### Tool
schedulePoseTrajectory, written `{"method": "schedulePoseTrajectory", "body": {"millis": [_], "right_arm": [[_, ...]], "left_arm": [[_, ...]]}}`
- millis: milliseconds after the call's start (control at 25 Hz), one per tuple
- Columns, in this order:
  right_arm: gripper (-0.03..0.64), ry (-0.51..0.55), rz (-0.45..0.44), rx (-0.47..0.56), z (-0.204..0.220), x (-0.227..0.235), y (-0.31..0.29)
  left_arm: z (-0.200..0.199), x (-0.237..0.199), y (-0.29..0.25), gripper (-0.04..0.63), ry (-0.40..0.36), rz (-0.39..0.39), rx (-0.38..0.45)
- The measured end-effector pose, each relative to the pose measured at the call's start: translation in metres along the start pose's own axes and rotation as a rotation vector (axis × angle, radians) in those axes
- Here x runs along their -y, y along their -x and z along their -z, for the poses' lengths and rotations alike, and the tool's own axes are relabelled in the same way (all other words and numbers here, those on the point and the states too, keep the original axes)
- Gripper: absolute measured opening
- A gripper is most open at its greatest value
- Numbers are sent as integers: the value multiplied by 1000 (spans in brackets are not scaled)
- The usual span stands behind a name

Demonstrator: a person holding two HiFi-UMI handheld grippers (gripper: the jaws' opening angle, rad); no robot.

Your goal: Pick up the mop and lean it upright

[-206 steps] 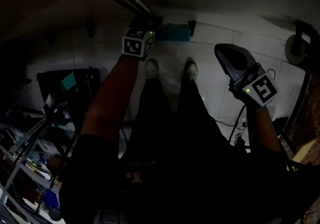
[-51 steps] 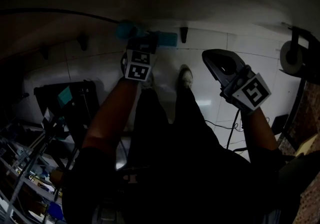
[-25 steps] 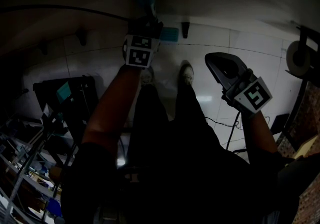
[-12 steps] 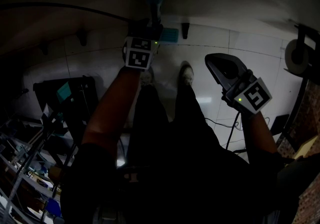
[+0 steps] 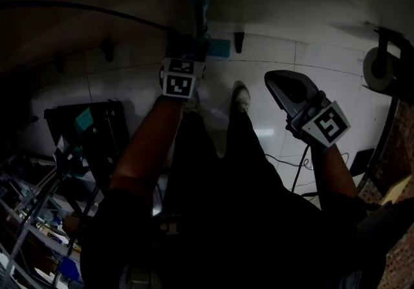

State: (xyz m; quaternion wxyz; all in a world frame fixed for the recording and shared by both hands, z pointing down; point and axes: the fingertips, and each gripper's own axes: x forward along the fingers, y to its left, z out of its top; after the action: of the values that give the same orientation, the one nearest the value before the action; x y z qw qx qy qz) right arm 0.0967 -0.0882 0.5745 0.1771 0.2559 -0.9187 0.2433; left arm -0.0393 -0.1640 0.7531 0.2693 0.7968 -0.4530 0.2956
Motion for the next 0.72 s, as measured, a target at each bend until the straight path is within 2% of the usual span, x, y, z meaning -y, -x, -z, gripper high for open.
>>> {"method": "schedulePoseTrajectory", "body": {"millis": [120, 280, 720], "right_arm": [[14, 13, 9, 14, -12, -2, 6], [14, 39, 24, 49, -39, -9, 19], [14, 126, 71, 155, -141, -44, 74]], "left_arm": [[-2, 1, 19, 206, 15, -5, 16], [-25, 6, 60, 206, 22, 0, 87], [-154, 31, 217, 161, -34, 48, 363]]}}
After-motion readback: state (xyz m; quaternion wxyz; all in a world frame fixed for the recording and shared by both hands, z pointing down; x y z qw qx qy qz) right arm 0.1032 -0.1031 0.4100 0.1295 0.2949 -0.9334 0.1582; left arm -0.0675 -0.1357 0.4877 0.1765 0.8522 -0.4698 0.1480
